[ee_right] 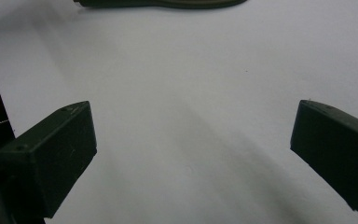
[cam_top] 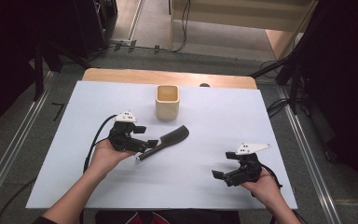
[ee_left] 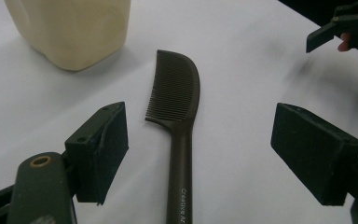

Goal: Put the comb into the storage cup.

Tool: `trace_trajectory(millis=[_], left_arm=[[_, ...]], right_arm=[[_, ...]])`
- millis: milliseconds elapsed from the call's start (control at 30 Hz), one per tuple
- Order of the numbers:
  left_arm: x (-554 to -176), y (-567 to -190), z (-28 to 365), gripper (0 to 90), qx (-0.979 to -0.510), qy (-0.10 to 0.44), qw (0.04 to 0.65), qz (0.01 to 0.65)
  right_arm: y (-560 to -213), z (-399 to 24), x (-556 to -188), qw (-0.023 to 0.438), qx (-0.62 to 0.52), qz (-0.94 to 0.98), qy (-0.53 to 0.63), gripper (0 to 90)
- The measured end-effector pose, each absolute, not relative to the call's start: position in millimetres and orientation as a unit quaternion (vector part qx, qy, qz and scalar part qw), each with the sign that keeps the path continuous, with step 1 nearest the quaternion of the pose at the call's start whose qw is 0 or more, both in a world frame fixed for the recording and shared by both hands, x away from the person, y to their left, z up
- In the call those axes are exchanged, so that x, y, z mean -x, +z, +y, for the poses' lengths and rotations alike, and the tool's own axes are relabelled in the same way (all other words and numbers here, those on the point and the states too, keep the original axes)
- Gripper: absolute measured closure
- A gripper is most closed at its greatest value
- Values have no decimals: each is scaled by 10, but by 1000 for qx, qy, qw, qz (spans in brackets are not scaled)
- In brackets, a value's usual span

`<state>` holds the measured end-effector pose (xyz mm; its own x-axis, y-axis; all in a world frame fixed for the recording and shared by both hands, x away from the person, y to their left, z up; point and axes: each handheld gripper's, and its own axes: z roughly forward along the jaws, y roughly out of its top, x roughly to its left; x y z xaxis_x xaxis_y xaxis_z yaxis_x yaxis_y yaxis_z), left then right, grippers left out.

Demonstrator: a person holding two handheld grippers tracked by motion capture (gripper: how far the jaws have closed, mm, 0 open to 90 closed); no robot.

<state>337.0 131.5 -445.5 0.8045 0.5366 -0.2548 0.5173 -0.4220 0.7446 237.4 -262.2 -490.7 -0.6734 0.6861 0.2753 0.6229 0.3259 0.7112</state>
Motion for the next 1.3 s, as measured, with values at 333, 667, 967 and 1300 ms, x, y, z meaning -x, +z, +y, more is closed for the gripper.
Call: trace_trajectory(millis=[333, 667, 967, 1300], left_arm=[[-3353, -4507, 1327, 219, -841, 16, 441, 313], [-3312, -4596, 1325, 224, -848, 18, 431, 308], [-3303, -4671, 1350, 231, -852, 29, 424, 307], [-3276, -4813, 1319, 245, -860, 33, 409, 304]], right_arm=[[-4912, -2628, -2383, 40, -403, 814, 417, 0], [-4907, -2625, -2373, 40, -402, 814, 417, 0], [-4914, -2625, -2374, 41, -402, 817, 410, 0], [-4916, -2627, -2375, 43, -402, 818, 409, 0]])
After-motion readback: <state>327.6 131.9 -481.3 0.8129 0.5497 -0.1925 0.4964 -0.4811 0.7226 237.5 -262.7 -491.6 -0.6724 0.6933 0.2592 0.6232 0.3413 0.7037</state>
